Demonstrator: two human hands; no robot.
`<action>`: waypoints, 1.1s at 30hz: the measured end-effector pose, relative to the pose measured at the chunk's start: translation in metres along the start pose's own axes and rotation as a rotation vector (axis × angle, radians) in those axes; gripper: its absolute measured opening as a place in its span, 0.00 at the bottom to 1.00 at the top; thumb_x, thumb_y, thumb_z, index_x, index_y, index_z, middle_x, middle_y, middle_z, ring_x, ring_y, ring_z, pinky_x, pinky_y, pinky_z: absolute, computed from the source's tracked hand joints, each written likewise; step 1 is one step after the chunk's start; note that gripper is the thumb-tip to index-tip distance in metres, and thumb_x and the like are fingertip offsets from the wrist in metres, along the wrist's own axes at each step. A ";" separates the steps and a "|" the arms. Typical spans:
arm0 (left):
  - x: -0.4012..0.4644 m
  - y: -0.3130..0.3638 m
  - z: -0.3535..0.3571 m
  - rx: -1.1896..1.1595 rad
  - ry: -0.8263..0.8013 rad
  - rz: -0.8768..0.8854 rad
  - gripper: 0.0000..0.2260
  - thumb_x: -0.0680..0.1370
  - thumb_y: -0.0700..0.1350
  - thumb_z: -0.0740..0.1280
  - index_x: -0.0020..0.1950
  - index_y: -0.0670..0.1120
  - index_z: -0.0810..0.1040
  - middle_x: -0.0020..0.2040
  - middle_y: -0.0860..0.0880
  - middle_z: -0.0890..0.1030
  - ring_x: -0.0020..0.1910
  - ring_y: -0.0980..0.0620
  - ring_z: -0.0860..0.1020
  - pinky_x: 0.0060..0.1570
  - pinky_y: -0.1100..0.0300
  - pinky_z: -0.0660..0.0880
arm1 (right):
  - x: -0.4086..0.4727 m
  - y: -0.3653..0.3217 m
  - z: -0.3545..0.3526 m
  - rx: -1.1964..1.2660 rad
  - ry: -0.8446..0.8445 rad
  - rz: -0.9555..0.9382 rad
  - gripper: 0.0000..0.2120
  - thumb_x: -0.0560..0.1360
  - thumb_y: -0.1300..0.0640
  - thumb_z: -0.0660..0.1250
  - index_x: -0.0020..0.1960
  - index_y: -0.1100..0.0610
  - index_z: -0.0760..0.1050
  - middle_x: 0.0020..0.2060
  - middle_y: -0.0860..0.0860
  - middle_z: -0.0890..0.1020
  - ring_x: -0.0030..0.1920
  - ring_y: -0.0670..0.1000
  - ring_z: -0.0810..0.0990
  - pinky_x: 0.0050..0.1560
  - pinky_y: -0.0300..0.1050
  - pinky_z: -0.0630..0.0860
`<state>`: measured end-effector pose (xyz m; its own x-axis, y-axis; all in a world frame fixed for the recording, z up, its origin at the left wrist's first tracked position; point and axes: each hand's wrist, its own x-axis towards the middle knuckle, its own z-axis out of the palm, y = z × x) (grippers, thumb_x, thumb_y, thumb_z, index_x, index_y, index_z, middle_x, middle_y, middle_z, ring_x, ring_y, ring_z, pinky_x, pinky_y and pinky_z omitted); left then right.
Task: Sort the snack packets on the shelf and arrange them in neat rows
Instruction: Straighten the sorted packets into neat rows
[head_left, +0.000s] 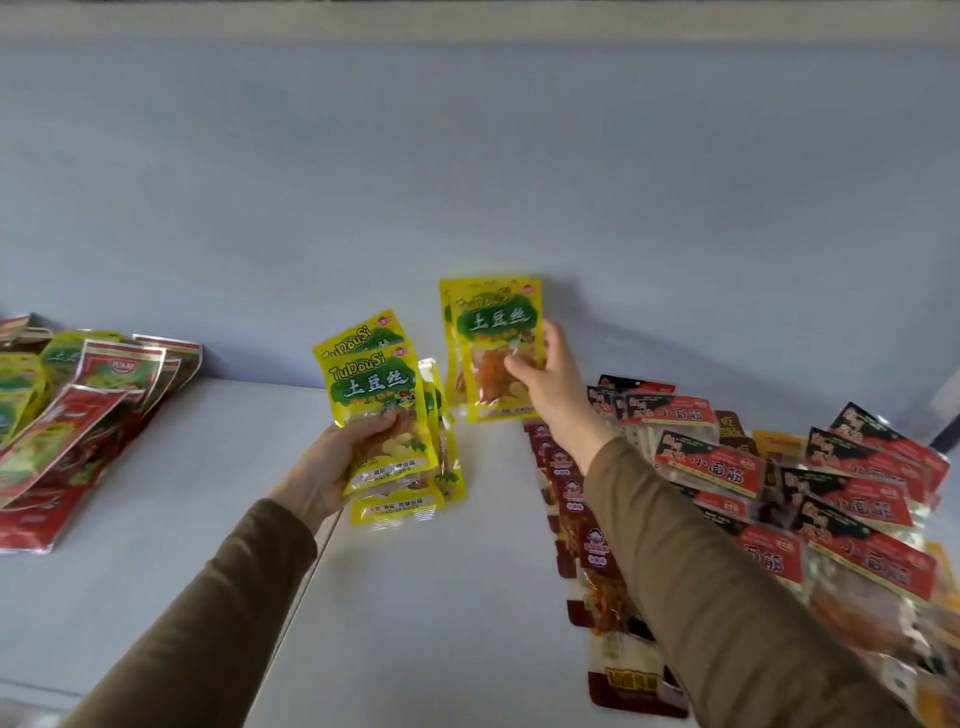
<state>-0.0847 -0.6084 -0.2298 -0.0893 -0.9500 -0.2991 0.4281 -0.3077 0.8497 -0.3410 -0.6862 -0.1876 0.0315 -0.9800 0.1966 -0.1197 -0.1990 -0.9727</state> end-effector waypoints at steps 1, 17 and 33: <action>-0.002 0.002 0.000 0.009 0.017 -0.001 0.19 0.76 0.41 0.70 0.66 0.39 0.78 0.53 0.37 0.83 0.41 0.42 0.85 0.46 0.44 0.83 | -0.001 -0.008 -0.005 0.096 0.021 -0.005 0.27 0.78 0.60 0.71 0.73 0.49 0.66 0.64 0.41 0.76 0.59 0.39 0.77 0.63 0.46 0.75; -0.032 -0.008 0.041 0.116 -0.080 0.171 0.28 0.79 0.66 0.65 0.70 0.48 0.79 0.64 0.38 0.82 0.59 0.37 0.83 0.51 0.45 0.82 | -0.068 0.009 0.080 0.339 0.019 0.154 0.29 0.76 0.60 0.72 0.73 0.48 0.66 0.54 0.51 0.84 0.54 0.50 0.85 0.60 0.57 0.80; -0.077 0.062 -0.078 0.232 0.225 0.171 0.25 0.76 0.38 0.75 0.72 0.42 0.71 0.61 0.34 0.82 0.52 0.34 0.84 0.46 0.45 0.84 | -0.087 -0.008 0.209 0.465 -0.364 0.407 0.27 0.71 0.49 0.77 0.67 0.56 0.75 0.56 0.58 0.85 0.56 0.61 0.85 0.61 0.65 0.78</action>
<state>0.0188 -0.5500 -0.1878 0.1775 -0.9615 -0.2100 0.2020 -0.1733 0.9639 -0.1354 -0.5975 -0.2224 0.4134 -0.8949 -0.1682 0.2400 0.2853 -0.9279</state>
